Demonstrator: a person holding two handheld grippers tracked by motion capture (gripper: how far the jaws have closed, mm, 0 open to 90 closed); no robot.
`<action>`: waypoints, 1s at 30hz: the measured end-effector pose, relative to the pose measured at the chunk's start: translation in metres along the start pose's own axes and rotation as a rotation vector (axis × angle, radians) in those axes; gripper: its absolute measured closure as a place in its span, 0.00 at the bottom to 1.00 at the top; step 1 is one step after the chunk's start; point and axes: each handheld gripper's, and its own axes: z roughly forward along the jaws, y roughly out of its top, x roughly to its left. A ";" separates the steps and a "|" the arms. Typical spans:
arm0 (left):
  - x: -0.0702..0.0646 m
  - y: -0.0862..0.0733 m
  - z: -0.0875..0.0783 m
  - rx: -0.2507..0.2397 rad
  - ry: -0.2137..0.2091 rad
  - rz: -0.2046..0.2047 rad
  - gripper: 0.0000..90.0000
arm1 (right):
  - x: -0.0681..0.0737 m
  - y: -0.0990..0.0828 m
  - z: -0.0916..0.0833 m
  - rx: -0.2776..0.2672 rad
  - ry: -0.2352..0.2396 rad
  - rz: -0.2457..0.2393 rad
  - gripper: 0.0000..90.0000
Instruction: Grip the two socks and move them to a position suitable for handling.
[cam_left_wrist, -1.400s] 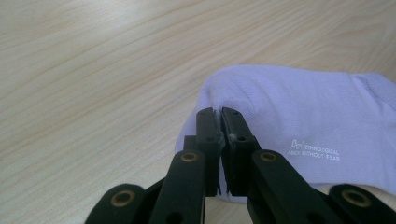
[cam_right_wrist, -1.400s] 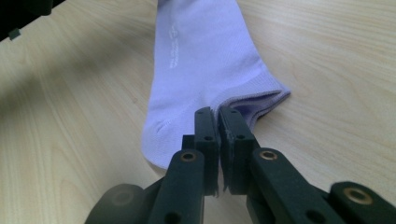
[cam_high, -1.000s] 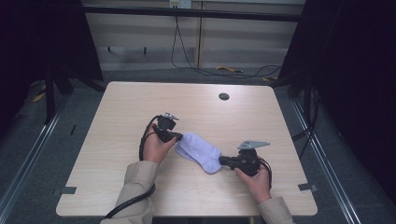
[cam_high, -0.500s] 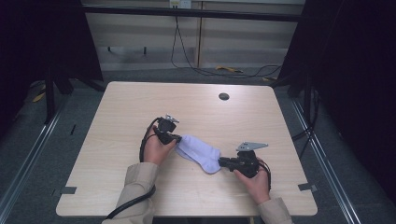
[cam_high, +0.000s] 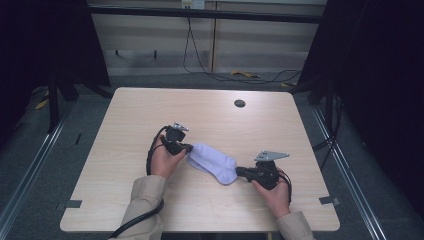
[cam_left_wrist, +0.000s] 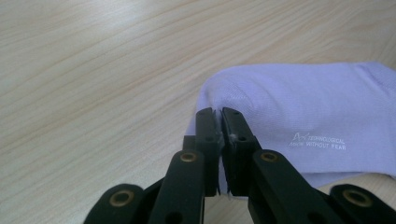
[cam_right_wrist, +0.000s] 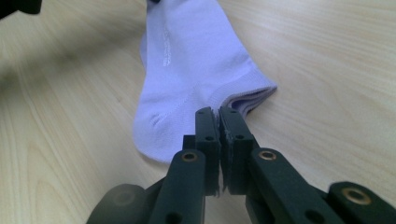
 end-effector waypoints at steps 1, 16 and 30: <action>0.001 -0.002 0.000 0.000 0.002 -0.004 0.96 | 0.000 0.000 0.001 0.003 -0.004 -0.003 0.97; 0.003 -0.009 0.005 0.004 -0.006 -0.009 0.92 | 0.001 -0.004 0.003 0.034 -0.030 -0.026 0.96; -0.013 -0.009 -0.003 -0.045 -0.079 0.042 0.93 | 0.001 -0.005 0.000 0.038 -0.040 -0.038 0.96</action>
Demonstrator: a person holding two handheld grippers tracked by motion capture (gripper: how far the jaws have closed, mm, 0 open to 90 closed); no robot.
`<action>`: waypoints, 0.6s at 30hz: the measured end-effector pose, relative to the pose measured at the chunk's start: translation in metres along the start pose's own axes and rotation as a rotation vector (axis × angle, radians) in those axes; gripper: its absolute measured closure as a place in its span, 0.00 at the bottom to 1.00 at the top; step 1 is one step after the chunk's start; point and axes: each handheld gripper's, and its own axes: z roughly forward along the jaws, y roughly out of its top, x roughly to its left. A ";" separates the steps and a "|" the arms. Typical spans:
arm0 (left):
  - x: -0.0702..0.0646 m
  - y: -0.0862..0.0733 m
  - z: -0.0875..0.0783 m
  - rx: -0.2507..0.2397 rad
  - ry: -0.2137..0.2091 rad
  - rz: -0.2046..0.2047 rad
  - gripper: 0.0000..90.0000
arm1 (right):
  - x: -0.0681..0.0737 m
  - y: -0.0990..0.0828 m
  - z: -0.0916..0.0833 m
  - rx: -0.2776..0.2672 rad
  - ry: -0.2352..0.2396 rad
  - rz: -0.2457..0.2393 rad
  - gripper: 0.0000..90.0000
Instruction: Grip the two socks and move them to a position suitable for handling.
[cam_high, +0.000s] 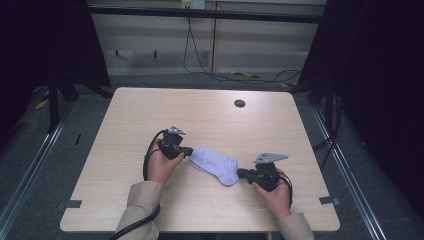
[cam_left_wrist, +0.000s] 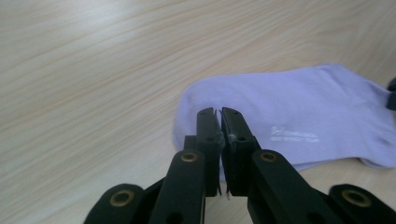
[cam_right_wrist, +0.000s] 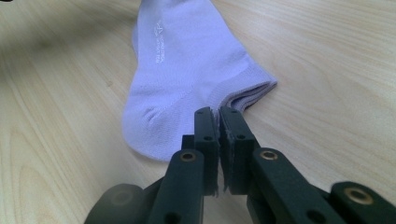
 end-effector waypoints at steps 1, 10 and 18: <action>-0.003 -0.002 0.004 0.008 -0.008 0.018 0.89 | 0.000 0.000 0.000 0.002 -0.004 -0.006 0.96; -0.020 -0.018 0.007 0.163 -0.041 0.079 0.94 | 0.002 -0.002 0.001 0.008 -0.011 -0.017 0.94; -0.023 -0.014 -0.003 0.059 0.001 0.077 0.84 | 0.004 0.004 -0.003 -0.021 -0.049 -0.029 0.87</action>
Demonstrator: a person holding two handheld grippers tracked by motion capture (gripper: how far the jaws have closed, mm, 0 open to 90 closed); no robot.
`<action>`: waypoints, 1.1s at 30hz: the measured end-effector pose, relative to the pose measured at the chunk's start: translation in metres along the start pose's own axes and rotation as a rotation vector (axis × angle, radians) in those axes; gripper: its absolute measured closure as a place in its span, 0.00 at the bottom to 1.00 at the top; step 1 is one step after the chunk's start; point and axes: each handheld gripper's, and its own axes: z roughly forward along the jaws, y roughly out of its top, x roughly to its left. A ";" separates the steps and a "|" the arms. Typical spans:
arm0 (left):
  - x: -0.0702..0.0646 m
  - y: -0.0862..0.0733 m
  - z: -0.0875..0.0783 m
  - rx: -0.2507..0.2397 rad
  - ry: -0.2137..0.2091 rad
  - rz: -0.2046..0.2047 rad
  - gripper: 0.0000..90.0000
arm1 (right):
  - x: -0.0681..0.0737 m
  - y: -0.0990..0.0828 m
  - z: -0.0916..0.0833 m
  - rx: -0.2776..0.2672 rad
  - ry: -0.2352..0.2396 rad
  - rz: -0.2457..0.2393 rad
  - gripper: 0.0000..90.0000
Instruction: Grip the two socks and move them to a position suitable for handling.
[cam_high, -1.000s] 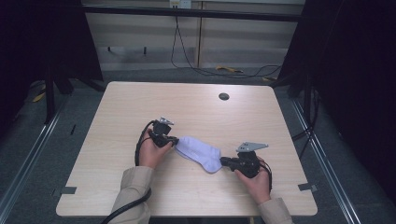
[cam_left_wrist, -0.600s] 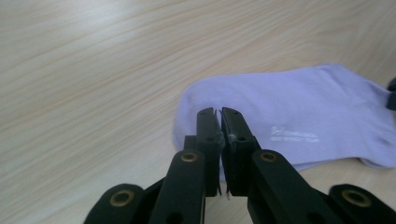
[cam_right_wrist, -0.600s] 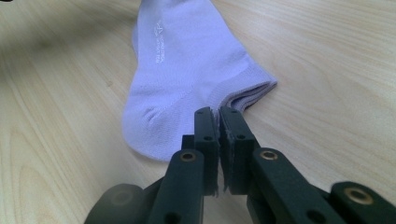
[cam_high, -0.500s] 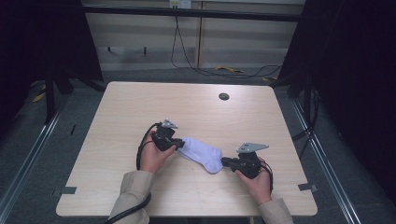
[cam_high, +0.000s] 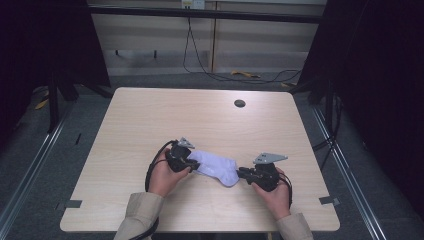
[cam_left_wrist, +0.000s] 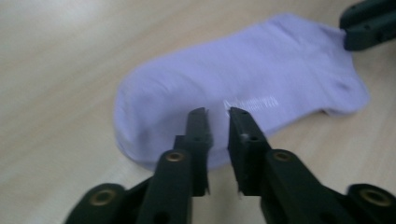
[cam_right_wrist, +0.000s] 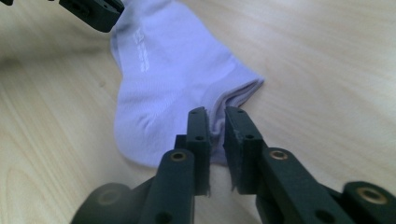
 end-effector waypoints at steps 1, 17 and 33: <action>0.000 -0.001 0.003 0.001 -0.010 -0.014 0.85 | 0.001 0.002 -0.002 -0.015 -0.001 0.000 0.85; 0.015 0.001 -0.011 -0.070 0.141 -0.036 0.53 | 0.021 0.007 0.006 -0.033 -0.001 -0.103 0.61; 0.013 -0.009 0.006 0.025 0.133 -0.086 0.51 | 0.030 0.027 0.035 -0.033 0.033 -0.151 0.81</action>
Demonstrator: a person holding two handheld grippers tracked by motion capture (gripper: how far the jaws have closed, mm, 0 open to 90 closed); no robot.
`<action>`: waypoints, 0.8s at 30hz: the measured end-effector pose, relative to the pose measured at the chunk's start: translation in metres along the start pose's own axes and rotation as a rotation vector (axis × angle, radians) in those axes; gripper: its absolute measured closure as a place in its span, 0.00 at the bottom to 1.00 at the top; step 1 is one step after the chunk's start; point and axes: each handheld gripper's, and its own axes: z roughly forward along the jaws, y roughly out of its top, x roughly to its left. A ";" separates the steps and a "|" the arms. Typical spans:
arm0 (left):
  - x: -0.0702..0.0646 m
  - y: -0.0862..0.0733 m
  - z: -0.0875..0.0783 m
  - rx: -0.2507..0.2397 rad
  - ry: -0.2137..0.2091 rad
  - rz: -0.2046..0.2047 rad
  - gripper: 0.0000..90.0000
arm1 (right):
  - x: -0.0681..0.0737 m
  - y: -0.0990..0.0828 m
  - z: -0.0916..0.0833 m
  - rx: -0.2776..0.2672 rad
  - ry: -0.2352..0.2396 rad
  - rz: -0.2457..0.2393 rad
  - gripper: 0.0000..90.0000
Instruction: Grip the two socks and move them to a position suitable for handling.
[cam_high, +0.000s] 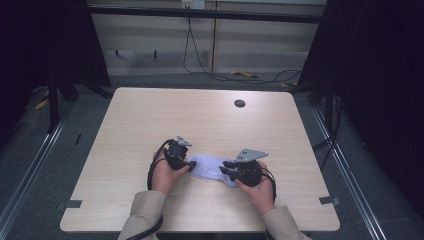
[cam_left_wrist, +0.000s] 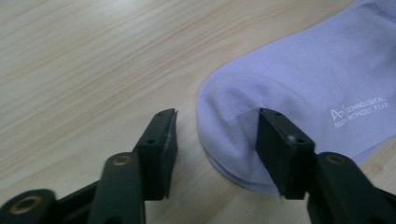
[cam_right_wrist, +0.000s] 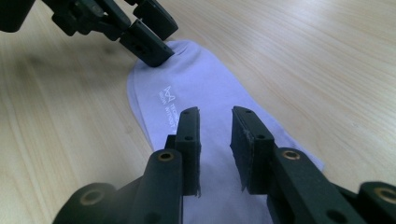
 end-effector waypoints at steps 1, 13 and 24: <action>0.002 -0.001 -0.002 -0.018 0.004 -0.021 0.51 | 0.001 0.001 0.001 0.000 0.002 0.002 0.82; 0.001 -0.008 -0.001 0.001 0.010 0.002 0.51 | 0.005 0.001 0.018 0.007 0.008 0.003 0.82; -0.004 -0.005 -0.002 0.037 -0.083 -0.002 0.93 | 0.010 0.004 0.028 0.027 0.026 0.007 0.97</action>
